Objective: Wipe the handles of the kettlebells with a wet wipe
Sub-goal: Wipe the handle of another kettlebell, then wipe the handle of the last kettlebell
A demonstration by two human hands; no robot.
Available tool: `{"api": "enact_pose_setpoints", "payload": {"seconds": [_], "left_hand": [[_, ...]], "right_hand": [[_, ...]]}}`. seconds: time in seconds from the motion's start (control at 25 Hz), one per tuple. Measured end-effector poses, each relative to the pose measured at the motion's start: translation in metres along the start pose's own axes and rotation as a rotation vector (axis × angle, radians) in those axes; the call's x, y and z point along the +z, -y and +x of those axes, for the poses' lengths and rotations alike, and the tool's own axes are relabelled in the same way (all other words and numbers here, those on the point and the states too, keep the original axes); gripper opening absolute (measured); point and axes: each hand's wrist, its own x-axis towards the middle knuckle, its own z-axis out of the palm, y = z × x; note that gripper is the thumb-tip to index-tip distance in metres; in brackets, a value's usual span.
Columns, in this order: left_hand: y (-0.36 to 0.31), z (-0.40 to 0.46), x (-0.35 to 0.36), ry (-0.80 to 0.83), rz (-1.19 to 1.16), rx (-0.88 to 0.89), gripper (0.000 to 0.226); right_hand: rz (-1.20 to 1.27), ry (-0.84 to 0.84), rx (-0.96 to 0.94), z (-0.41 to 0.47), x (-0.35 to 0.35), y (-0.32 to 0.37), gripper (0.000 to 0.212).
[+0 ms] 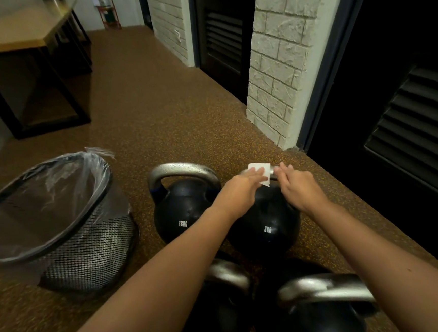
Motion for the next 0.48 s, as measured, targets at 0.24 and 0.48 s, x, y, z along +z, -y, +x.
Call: {"api": "enact_pose_setpoints", "payload": {"seconds": [0.24,0.48], "left_hand": [[0.008,0.004,-0.033,-0.203,-0.285,-0.171,0.019],[0.015,0.001,-0.073,-0.239,-0.474,-0.341,0.023]], "right_hand": [[0.133,-0.108,-0.05,0.004,-0.006,0.013,0.042],[0.493,-0.01,-0.03,0.029,0.006,0.041,0.036]]}}
